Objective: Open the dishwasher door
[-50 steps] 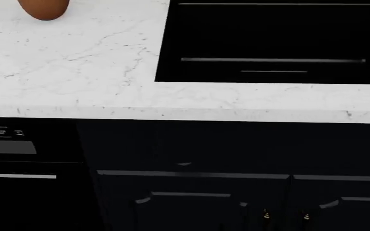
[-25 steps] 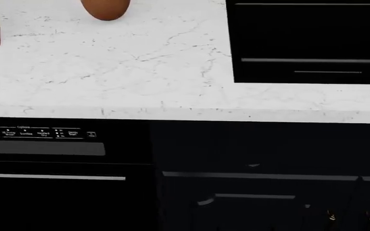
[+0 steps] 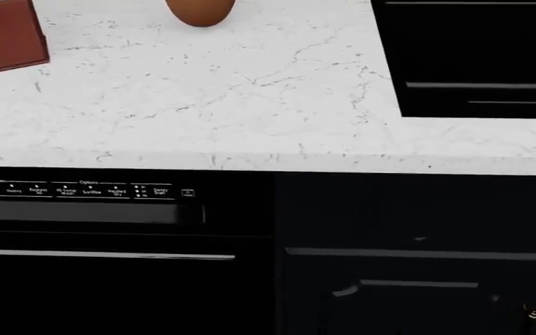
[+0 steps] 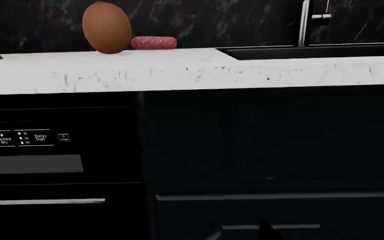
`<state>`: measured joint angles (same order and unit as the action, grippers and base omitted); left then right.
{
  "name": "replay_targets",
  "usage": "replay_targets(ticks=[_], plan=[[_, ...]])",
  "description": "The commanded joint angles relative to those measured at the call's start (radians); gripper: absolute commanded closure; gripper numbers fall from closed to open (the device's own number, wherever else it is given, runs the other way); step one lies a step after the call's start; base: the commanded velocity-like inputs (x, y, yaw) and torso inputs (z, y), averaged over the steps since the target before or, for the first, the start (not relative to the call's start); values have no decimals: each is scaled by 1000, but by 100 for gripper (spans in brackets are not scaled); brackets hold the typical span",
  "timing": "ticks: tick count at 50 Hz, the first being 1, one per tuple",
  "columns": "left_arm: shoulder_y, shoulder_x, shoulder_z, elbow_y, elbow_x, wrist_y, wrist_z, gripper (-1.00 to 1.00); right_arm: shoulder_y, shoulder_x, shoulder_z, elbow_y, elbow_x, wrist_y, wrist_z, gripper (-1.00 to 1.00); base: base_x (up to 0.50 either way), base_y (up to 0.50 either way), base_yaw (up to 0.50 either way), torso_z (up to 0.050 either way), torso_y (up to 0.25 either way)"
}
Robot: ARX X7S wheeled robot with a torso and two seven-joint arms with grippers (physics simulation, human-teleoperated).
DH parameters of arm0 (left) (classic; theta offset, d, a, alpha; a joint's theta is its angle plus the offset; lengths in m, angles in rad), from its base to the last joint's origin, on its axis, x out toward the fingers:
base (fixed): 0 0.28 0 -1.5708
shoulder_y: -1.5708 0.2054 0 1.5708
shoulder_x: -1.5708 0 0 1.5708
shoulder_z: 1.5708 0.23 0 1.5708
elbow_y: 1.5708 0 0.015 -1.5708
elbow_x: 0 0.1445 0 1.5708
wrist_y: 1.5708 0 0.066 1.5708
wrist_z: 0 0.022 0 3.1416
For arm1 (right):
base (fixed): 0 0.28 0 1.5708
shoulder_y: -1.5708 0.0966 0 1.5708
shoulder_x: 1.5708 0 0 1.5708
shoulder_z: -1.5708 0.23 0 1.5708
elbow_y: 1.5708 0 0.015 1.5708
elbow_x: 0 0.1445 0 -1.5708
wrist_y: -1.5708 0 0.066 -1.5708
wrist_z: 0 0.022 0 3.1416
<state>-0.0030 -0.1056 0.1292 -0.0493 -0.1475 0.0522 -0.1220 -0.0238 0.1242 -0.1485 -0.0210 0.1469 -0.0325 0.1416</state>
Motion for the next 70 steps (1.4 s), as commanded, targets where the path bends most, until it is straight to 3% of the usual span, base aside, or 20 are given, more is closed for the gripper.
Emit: replay_targets(ticks=[1,70], plan=[[-2,-9,12,10,-12,-35,-22,-100,-4,10,-6,-11,8,4,17,-100,0,0,0,-50,0],[4,-55,80,26,-50,-31,-62,-100,-20,51,-53,-28,32,-17,71,-100,0,0,0,-50,0]])
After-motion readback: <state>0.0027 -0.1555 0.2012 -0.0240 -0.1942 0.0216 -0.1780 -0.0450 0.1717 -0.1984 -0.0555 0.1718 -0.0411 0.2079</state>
